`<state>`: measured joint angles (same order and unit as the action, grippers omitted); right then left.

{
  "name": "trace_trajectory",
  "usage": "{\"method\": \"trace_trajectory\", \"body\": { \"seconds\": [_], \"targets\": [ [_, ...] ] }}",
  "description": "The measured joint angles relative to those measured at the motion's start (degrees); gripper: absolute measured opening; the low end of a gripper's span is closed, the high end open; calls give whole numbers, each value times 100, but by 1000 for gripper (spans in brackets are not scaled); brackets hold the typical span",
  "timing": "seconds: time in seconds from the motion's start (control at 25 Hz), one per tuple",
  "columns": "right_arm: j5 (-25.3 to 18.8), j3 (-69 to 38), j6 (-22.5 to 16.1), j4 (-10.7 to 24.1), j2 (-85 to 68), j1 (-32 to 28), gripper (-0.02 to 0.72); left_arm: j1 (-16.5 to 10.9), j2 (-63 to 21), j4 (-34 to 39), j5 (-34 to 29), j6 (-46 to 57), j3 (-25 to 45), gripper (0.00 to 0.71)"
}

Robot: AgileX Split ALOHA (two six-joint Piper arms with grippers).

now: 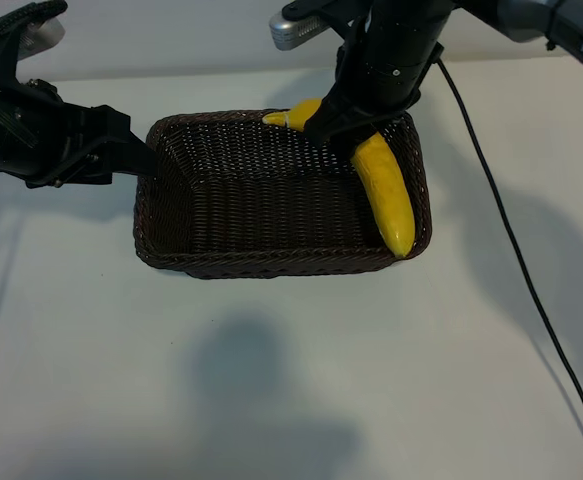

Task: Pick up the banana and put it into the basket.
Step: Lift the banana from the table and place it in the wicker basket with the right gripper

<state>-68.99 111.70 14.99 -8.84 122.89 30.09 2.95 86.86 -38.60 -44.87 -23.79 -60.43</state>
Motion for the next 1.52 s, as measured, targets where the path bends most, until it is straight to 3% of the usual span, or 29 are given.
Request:
{"method": "trace_trajectory", "body": {
  "seconds": [0.16, 0.44, 0.64, 1.0, 1.24, 1.52],
  "targets": [
    [-36, 162, 341, 12, 42, 0, 431, 0, 0, 0, -18, 0, 0, 592],
    [-86, 181, 1747, -19, 51, 139, 431, 0, 0, 0, -44, 0, 0, 592],
    [-56, 181, 2204, -60, 51, 339, 431, 0, 0, -6, -48, 0, 0, 592],
    [313, 181, 2494, -70, 51, 684, 431, 0, 0, -10, -74, 0, 0, 590],
    [419, 181, 2508, -179, 51, 691, 431, 0, 0, -10, -81, 0, 0, 590],
    [715, 181, 2776, -363, 51, 691, 431, 0, 0, -10, -94, 0, 0, 589]
  ]
}}
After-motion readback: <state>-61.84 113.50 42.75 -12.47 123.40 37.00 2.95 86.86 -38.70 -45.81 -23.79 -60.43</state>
